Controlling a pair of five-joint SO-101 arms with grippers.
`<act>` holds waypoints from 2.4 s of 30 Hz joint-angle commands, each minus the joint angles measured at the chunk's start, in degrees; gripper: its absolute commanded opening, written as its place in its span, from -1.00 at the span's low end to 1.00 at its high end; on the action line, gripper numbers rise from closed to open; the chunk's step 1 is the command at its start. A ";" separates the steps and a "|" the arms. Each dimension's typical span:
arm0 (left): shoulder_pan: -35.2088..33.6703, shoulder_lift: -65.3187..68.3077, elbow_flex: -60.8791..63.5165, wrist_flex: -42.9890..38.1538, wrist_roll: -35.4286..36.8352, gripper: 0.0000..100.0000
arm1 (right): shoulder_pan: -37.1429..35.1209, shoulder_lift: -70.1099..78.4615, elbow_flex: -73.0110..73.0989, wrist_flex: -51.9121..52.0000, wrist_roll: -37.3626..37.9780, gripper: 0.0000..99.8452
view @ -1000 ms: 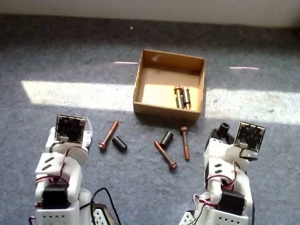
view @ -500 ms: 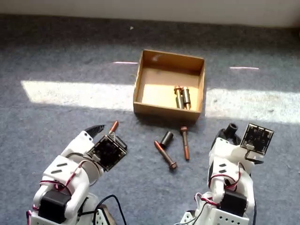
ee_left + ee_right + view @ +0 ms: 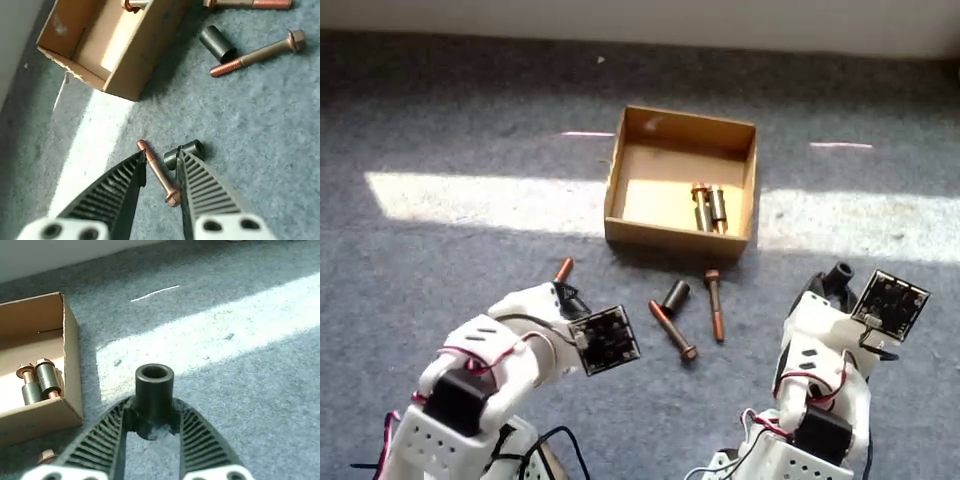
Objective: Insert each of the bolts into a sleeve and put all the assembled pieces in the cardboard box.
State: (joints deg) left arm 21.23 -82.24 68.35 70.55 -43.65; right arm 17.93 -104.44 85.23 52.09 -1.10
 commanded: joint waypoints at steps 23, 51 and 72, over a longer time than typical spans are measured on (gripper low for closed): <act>18.42 62.46 -23.16 -20.66 -21.10 -0.75 | 0.31 -0.75 -1.01 -1.63 -0.09 -0.99; 26.59 83.12 -36.09 -18.20 -23.12 -0.75 | 0.66 -0.75 -1.01 -1.63 -0.09 -0.99; 26.68 91.91 -39.60 -12.92 -24.53 -0.99 | 0.57 -0.75 -0.75 -1.63 -0.09 -0.99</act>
State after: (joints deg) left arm 47.69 9.98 27.47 57.45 -67.74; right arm 17.93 -104.44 85.23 52.09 -1.10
